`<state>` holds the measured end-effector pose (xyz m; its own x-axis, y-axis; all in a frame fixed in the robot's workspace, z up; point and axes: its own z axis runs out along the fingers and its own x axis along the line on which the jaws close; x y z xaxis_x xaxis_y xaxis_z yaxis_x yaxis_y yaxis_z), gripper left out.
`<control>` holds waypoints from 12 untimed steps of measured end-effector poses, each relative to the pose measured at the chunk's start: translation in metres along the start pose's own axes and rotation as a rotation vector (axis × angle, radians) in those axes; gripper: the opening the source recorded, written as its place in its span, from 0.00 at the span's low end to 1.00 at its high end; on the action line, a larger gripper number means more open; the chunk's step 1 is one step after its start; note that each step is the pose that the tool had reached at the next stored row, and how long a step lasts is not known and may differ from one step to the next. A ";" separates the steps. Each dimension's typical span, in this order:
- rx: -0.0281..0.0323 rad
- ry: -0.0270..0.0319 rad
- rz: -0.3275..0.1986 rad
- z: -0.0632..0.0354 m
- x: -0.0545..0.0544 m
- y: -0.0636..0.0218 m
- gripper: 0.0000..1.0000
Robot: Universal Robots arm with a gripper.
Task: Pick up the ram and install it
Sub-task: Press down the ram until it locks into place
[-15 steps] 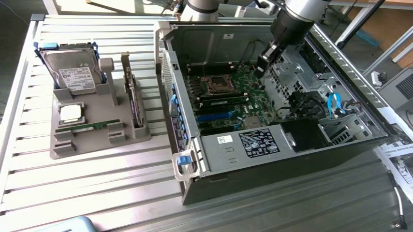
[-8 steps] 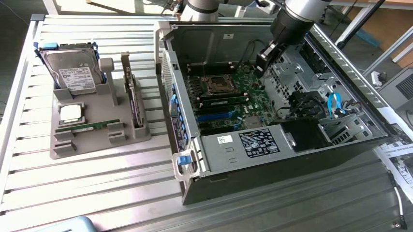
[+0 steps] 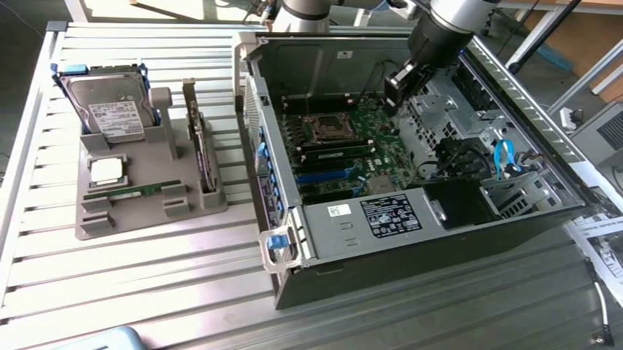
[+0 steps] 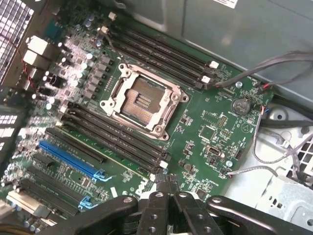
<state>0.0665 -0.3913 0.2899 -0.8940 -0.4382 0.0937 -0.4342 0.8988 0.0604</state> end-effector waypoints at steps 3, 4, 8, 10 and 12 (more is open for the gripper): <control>-0.0034 -0.0022 0.036 0.0000 0.000 0.0000 0.11; -0.0044 -0.0028 0.047 0.0000 0.000 0.0000 0.11; -0.0081 -0.0053 0.087 0.0001 0.000 0.0000 0.11; -0.0102 -0.0066 0.109 0.0001 0.000 0.0000 0.11; -0.0125 -0.0080 0.133 0.0001 0.000 0.0000 0.11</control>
<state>0.0665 -0.3913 0.2898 -0.9445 -0.3148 0.0938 -0.3102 0.9487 0.0604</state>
